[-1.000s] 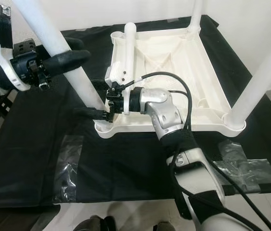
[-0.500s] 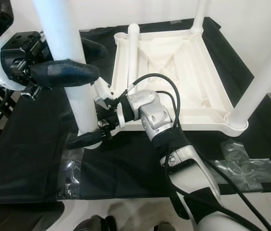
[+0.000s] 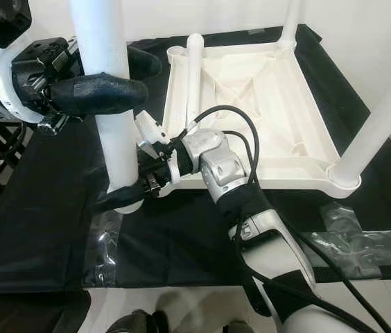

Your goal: Building children table

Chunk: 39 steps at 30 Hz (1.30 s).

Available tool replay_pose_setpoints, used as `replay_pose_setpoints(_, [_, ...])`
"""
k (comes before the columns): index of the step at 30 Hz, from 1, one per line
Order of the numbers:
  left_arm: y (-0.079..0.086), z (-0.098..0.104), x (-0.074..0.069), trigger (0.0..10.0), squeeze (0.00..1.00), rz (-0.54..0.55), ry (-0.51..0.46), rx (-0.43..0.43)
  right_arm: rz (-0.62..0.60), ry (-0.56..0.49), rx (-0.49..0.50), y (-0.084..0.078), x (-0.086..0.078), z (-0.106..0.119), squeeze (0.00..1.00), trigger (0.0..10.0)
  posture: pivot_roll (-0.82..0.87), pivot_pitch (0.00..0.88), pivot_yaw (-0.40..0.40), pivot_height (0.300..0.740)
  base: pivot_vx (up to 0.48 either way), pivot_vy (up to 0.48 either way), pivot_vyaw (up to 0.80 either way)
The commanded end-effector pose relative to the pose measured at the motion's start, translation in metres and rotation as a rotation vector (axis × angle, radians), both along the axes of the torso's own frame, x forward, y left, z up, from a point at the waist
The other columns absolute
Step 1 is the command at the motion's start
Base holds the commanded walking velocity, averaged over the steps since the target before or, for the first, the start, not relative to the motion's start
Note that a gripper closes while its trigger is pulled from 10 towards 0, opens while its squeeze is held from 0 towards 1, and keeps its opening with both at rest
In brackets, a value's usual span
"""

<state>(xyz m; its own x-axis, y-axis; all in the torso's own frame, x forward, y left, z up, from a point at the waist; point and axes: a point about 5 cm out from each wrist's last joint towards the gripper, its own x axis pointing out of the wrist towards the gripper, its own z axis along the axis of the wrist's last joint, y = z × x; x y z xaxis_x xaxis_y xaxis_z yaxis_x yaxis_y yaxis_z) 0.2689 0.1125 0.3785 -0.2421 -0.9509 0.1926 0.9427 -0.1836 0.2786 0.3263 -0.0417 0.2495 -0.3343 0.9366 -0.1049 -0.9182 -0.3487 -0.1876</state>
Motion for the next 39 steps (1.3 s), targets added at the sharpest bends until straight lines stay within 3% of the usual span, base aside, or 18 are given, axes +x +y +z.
replay_pose_setpoints(1, [-0.003,-0.017,0.004,10.0,0.73,0.055,0.033,0.066,-0.062,0.012,0.058,0.0,0.006,0.009,0.0,0.0,0.0,0.149,0.102,0.74,0.0,0.0,0.0])
replay_pose_setpoints(2, [0.006,-0.017,0.01,10.0,0.97,0.147,0.021,0.045,-0.108,0.006,0.063,0.0,0.009,0.008,0.0,0.0,0.0,0.15,0.103,0.74,0.0,0.0,0.0])
replay_pose_setpoints(5, [0.04,-0.019,0.037,10.0,1.0,0.506,0.016,-0.031,-0.261,0.005,0.102,-0.004,0.021,0.008,0.0,0.0,0.0,0.153,0.1,0.74,0.0,0.0,0.0])
replay_pose_setpoints(9, [0.071,-0.021,0.046,10.0,1.0,0.723,0.03,-0.118,-0.335,0.02,0.138,-0.011,0.028,0.011,0.0,0.0,0.01,0.155,0.1,0.74,0.0,0.0,0.0])
replay_pose_setpoints(12, [0.085,-0.021,0.046,10.0,1.0,0.797,0.04,-0.17,-0.354,0.026,0.147,-0.014,0.03,0.012,0.0,0.0,0.01,0.157,0.101,0.74,0.0,0.0,0.0])
replay_pose_setpoints(14, [0.12,-0.017,0.046,10.0,1.0,1.015,0.071,-0.342,-0.392,0.032,0.156,-0.022,0.033,0.013,0.0,0.0,0.01,0.159,0.101,0.74,0.0,0.0,0.0])
replay_pose_setpoints(16, [0.12,-0.017,0.046,10.0,1.0,1.015,0.071,-0.342,-0.392,0.032,0.156,-0.022,0.033,0.013,0.0,0.0,0.01,0.159,0.101,0.74,0.0,0.0,0.0])
replay_pose_setpoints(18, [0.166,-0.023,0.04,10.0,1.0,1.327,0.178,-0.59,-0.424,0.037,0.155,-0.03,0.037,0.013,0.0,0.0,0.01,0.169,0.098,0.74,0.0,0.0,0.0])
replay_pose_setpoints(19, [0.166,-0.023,0.04,10.0,1.0,1.327,0.178,-0.59,-0.424,0.037,0.155,-0.03,0.037,0.013,0.0,0.0,0.01,0.169,0.098,0.74,0.0,0.0,0.0])
replay_pose_setpoints(21, [0.196,-0.064,0.029,10.0,1.0,1.707,0.298,-0.662,-0.427,0.054,0.131,-0.038,0.039,0.012,0.0,0.0,0.02,0.193,0.094,0.74,0.0,0.0,0.0])
replay_pose_setpoints(23, [0.202,-0.079,0.024,10.0,1.0,1.828,0.331,-0.662,-0.42,0.063,0.12,-0.041,0.039,0.011,0.0,0.0,0.02,0.197,0.092,0.74,0.0,0.0,0.0])
replay_pose_setpoints(26, [0.194,-0.116,0.017,10.0,1.0,1.933,0.482,-0.481,-0.37,0.082,0.091,-0.043,0.036,0.009,0.0,0.0,0.02,0.211,0.087,0.74,0.0,0.0,0.0])
replay_pose_setpoints(27, [0.177,-0.137,0.009,10.0,0.05,1.937,0.504,-0.289,-0.299,0.101,0.067,-0.043,0.031,0.007,0.0,0.0,0.04,0.254,0.079,0.74,0.0,0.0,0.0])
replay_pose_setpoints(31, [0.129,-0.168,-0.019,10.0,0.0,1.779,0.462,-0.054,-0.154,0.125,0.023,-0.039,0.018,0.0,0.0,0.9,0.06,0.315,0.073,0.74,0.0,0.0,0.0])
replay_pose_setpoints(33, [0.122,-0.17,-0.023,10.0,0.0,1.744,0.455,-0.042,-0.144,0.124,0.019,-0.038,0.017,0.0,0.0,0.9,0.06,0.315,0.073,0.74,0.0,0.0,0.0])
replay_pose_setpoints(34, [0.114,-0.173,-0.028,10.0,0.0,1.715,0.378,0.041,-0.125,0.118,0.016,-0.036,0.017,0.0,0.0,10.0,0.07,0.346,0.068,0.74,0.0,0.0,0.0])
replay_pose_setpoints(36, [0.102,-0.18,-0.041,10.0,0.0,1.666,0.274,0.15,-0.09,0.1,0.0,-0.032,0.016,0.003,0.0,10.0,0.07,0.375,0.067,0.74,0.0,0.0,0.0])
replay_pose_setpoints(39, [0.097,-0.18,-0.054,10.0,0.0,1.676,0.256,0.148,-0.069,0.075,-0.031,-0.031,0.016,0.007,0.0,10.0,0.08,0.405,0.061,0.74,0.0,0.0,0.0])
